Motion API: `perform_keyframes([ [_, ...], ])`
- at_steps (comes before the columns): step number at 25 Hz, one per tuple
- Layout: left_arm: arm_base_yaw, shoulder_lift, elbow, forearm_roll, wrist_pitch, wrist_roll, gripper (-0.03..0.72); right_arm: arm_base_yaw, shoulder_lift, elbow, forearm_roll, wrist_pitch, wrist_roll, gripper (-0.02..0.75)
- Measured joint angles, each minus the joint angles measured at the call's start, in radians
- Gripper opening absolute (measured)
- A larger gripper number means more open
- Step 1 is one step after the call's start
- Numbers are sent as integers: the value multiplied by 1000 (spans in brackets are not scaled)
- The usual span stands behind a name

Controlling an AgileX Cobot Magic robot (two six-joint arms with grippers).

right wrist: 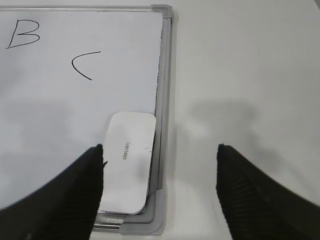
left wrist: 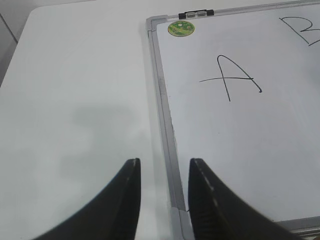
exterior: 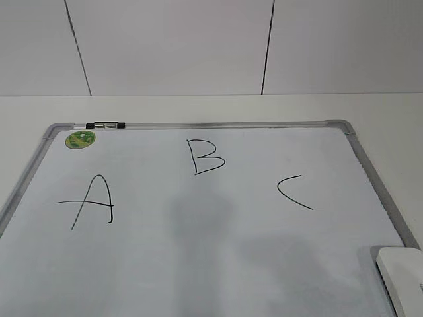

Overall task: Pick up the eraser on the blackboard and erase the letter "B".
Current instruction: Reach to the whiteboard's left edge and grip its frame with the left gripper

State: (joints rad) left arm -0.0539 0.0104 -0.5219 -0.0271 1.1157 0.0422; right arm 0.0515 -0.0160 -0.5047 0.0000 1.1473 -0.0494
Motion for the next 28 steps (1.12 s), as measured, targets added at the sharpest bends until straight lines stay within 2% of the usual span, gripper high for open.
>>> perform_keyframes([
  [20, 0, 0, 0, 0, 0, 0, 244, 0, 11, 0, 0, 0, 0, 547],
  [24, 0, 0, 0, -2, 0, 0, 244, 0, 105, 0, 44, -10, 0, 547],
  [28, 0, 5, 0, 0, -1, 0, 244, 0, 217, -2, 138, -21, 6, 547],
])
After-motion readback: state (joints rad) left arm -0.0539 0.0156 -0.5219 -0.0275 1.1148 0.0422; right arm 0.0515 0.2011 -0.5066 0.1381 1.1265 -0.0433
